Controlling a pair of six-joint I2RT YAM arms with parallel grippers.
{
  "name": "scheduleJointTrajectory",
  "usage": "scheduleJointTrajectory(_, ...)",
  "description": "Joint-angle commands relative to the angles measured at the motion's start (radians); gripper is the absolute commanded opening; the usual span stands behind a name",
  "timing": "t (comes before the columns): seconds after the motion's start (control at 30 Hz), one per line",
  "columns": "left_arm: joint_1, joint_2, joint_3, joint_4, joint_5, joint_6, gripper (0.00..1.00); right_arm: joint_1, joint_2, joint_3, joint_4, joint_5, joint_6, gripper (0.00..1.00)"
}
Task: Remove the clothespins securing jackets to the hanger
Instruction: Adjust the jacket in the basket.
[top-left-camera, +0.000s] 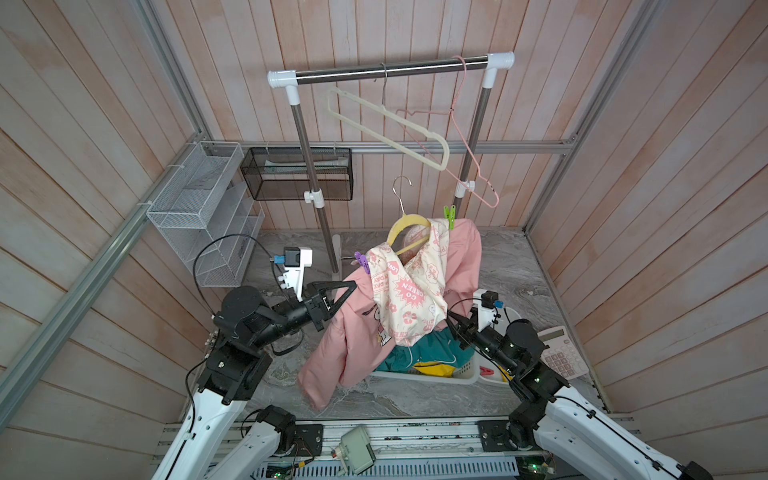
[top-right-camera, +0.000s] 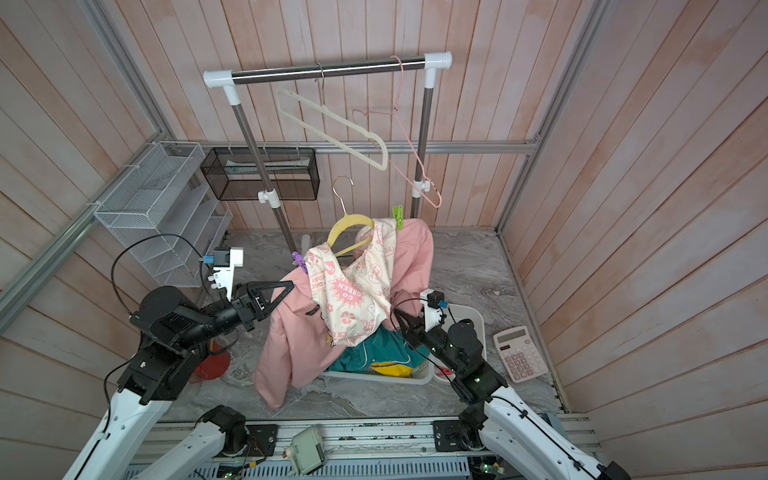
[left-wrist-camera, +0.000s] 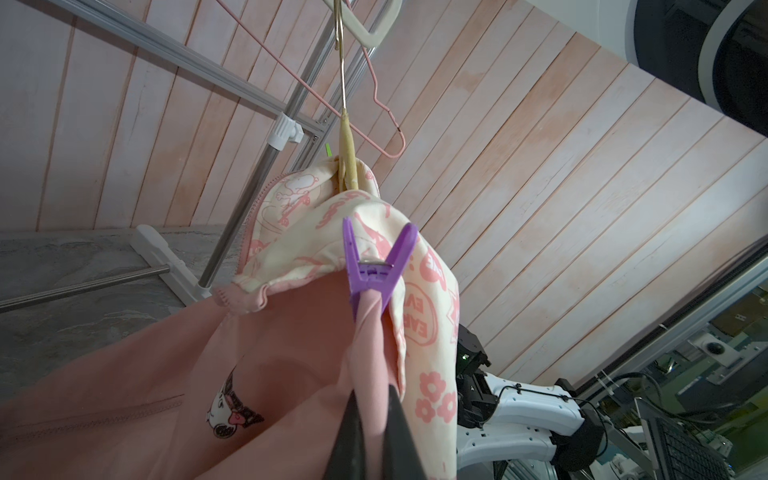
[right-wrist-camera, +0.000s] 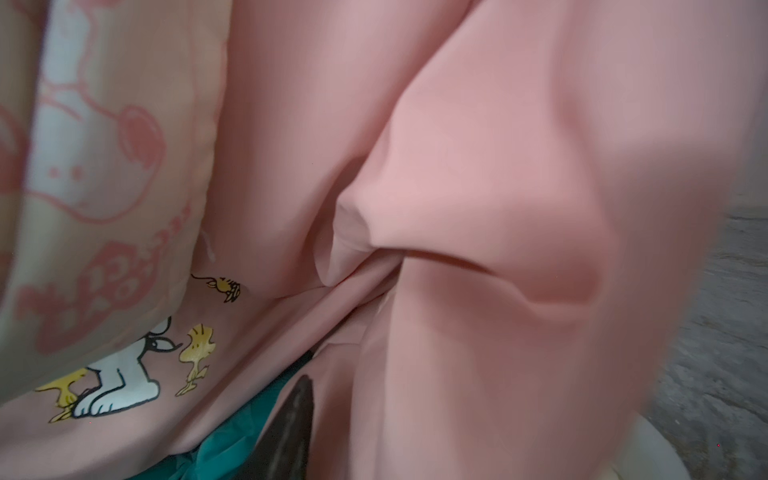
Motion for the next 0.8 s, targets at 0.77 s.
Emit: scheduleJointTrajectory(0.77,-0.095,0.181,0.028,0.084,-0.157,0.216,0.0,0.243,-0.228,0.073,-0.273,0.119,0.097,0.63)
